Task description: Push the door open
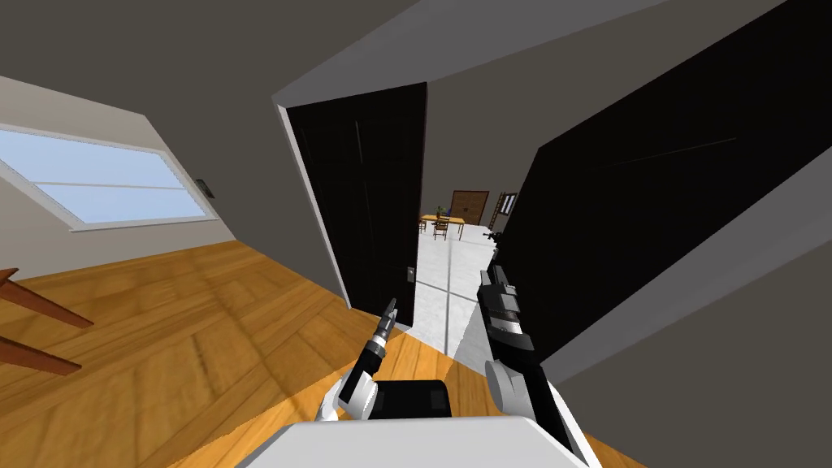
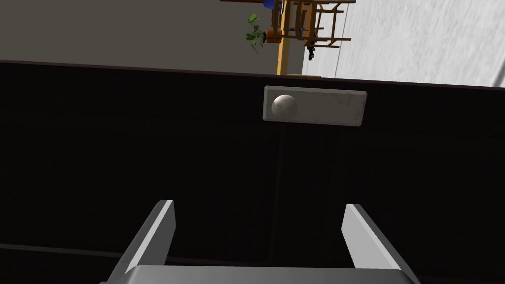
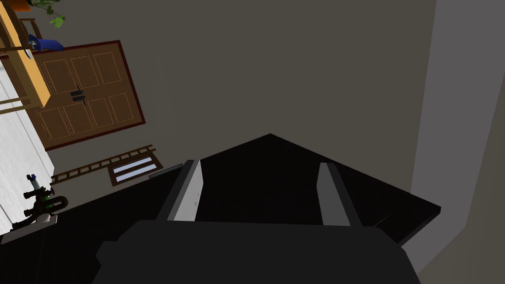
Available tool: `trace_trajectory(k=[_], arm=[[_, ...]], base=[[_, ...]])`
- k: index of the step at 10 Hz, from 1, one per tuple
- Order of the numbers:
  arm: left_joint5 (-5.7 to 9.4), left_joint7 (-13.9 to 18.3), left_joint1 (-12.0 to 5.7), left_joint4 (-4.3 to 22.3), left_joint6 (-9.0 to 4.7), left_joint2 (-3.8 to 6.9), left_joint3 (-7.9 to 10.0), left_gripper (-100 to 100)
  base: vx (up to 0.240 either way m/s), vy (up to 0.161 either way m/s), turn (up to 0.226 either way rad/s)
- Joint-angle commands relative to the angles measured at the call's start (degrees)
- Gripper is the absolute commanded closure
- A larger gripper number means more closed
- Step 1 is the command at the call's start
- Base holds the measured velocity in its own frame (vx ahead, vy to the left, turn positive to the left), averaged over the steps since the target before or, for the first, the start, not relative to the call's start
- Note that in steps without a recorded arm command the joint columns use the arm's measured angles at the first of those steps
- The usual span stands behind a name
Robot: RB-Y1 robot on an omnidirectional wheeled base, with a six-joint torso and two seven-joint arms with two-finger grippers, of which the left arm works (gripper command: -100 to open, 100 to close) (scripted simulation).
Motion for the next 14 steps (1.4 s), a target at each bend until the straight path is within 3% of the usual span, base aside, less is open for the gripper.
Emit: trace_trajectory(k=[1, 5, 7, 14], arm=[[0.59, 0.03, -0.57, 1.79, -0.24, 0.08, -0.78, -100], [1.72, 0.07, -1.68, 5.01, -0.5, 0.2, -2.18, -100], [1.54, 0.08, -1.64, 4.91, -0.51, 0.07, -1.78, -100], [1.14, 0.34, -2.31, 6.75, -1.08, -0.8, -0.25, -100]], base=[[0.077, 0.08, -0.094], [0.064, 0.074, -0.077], [0.056, -0.002, -0.023], [0.198, -0.057, -0.034]])
